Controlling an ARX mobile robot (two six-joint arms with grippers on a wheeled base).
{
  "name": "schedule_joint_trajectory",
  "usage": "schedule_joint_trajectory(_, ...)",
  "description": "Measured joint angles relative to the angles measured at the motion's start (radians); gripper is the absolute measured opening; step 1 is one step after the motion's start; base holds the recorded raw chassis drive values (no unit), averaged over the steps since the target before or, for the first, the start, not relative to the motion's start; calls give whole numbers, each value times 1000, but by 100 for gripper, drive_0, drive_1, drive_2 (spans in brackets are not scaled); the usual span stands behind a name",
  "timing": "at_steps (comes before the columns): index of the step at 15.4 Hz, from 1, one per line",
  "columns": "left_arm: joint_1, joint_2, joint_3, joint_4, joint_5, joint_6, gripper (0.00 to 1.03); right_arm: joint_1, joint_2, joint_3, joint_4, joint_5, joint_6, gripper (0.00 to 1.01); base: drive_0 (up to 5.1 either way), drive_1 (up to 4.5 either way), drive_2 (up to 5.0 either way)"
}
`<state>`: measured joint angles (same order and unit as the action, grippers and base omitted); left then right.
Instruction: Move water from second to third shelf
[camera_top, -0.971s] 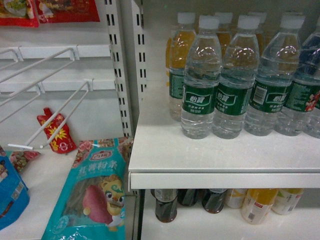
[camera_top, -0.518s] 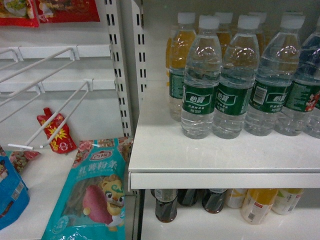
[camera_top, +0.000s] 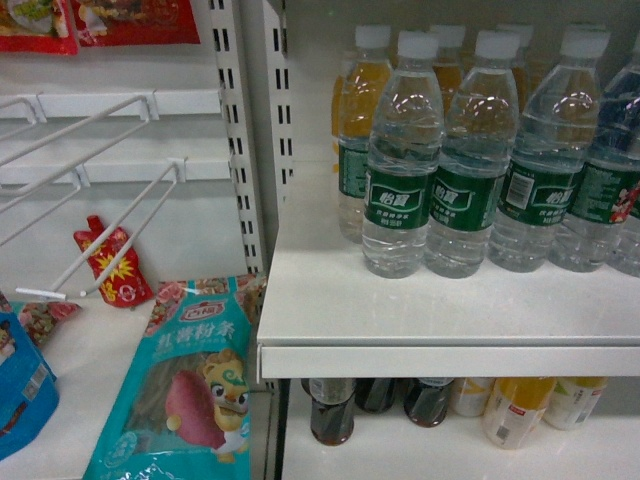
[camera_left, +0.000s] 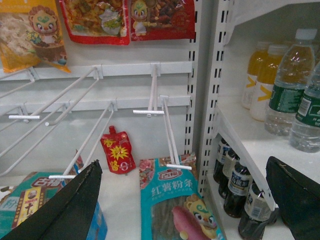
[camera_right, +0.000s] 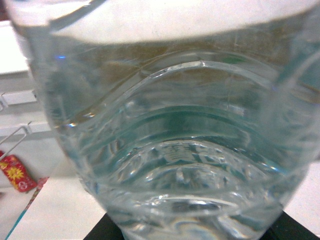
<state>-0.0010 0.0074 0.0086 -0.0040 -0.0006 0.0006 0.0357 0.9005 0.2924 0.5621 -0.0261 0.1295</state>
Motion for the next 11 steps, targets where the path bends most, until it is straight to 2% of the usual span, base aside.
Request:
schedule_joint_trajectory(5, 0, 0, 0, 0, 0, 0, 98, 25, 154, 0, 121, -42, -19, 39, 0, 0, 0)
schedule_joint_trajectory(7, 0, 0, 0, 0, 0, 0, 98, 50, 363, 0, 272, -60, -74, 39, 0, 0, 0)
schedule_joint_trajectory(11, 0, 0, 0, 0, 0, 0, 98, 58, 544, 19, 370, -72, -104, 39, 0, 0, 0)
